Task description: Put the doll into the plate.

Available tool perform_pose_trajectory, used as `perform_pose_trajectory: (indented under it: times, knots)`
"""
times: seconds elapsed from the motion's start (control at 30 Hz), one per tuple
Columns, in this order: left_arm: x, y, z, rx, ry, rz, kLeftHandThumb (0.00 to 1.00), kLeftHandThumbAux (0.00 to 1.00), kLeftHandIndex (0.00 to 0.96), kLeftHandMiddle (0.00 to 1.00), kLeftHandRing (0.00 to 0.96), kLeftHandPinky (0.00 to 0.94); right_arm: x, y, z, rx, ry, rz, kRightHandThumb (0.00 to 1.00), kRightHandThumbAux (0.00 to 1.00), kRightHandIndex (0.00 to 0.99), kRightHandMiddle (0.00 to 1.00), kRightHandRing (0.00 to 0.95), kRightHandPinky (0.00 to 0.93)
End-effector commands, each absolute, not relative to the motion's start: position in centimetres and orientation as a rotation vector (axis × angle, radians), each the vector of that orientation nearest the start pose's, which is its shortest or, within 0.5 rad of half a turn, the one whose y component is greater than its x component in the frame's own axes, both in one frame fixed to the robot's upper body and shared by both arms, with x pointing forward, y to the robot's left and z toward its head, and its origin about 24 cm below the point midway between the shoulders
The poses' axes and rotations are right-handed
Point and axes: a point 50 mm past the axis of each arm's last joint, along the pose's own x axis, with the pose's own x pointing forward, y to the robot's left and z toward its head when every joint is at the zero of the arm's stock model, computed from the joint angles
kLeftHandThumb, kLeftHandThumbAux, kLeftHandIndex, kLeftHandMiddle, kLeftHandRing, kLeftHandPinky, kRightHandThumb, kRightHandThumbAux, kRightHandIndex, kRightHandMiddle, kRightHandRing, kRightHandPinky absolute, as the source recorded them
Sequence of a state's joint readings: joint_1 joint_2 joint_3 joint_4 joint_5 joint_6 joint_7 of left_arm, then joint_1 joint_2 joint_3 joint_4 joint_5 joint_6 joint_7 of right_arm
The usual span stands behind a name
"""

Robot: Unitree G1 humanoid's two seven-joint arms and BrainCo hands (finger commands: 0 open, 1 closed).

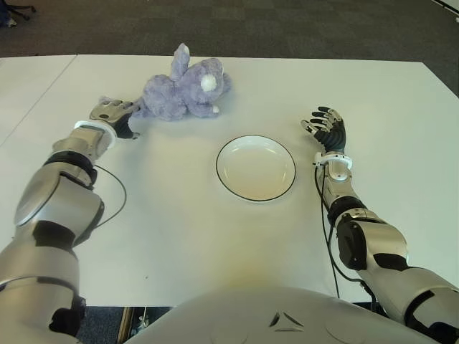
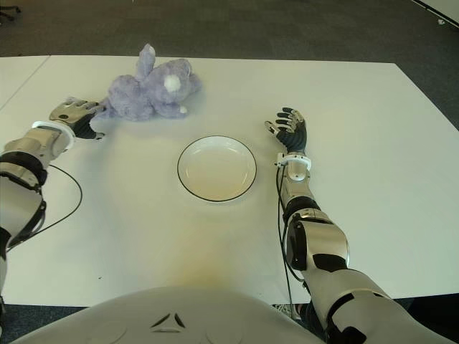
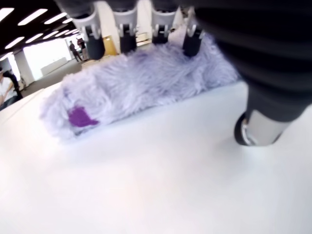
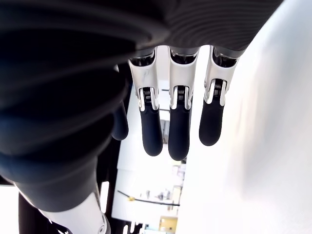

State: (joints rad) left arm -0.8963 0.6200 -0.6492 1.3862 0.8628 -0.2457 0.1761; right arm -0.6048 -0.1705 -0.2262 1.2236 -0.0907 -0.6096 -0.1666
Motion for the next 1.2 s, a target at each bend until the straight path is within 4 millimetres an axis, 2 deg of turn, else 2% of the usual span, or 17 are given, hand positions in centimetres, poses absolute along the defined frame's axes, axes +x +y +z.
perform_pose_trajectory:
  times: [0.03,0.2,0.3,0.63,0.87,1.2]
  knots:
    - [35.0,24.8,2.2,1.660,0.361,-0.411,0.002,0.585,0.064,0.000,0.000,0.000,24.9,-18.4,-9.0,-0.070,0.490,-0.230,0.204,0.854,0.246,0.327,0.340,0.327]
    - [35.3,23.0,2.0,1.592,0.318,-0.422,0.000,0.587,0.092,0.000,0.000,0.000,24.7,-18.5,-9.1,-0.072,0.495,-0.230,0.228,0.847,0.249,0.328,0.340,0.332]
    - [35.3,22.3,1.8,1.559,0.289,-0.431,0.001,0.625,0.104,0.000,0.000,0.000,24.7,-18.6,-9.1,-0.070,0.494,-0.233,0.239,0.845,0.253,0.330,0.343,0.336]
    - [35.0,20.7,0.8,1.466,0.286,-0.415,0.000,0.641,0.098,0.000,0.000,0.000,24.6,-18.6,-9.1,-0.073,0.495,-0.238,0.254,0.855,0.259,0.336,0.346,0.330]
    - [34.4,20.5,-0.2,1.397,0.321,-0.370,0.000,0.563,0.081,0.000,0.000,0.000,24.5,-18.8,-9.2,-0.078,0.499,-0.239,0.279,0.862,0.266,0.335,0.346,0.333]
    - [33.8,20.7,-1.1,1.385,0.361,-0.369,0.000,0.565,0.057,0.000,0.000,0.000,24.4,-19.0,-9.2,-0.090,0.498,-0.244,0.268,0.860,0.272,0.333,0.344,0.331]
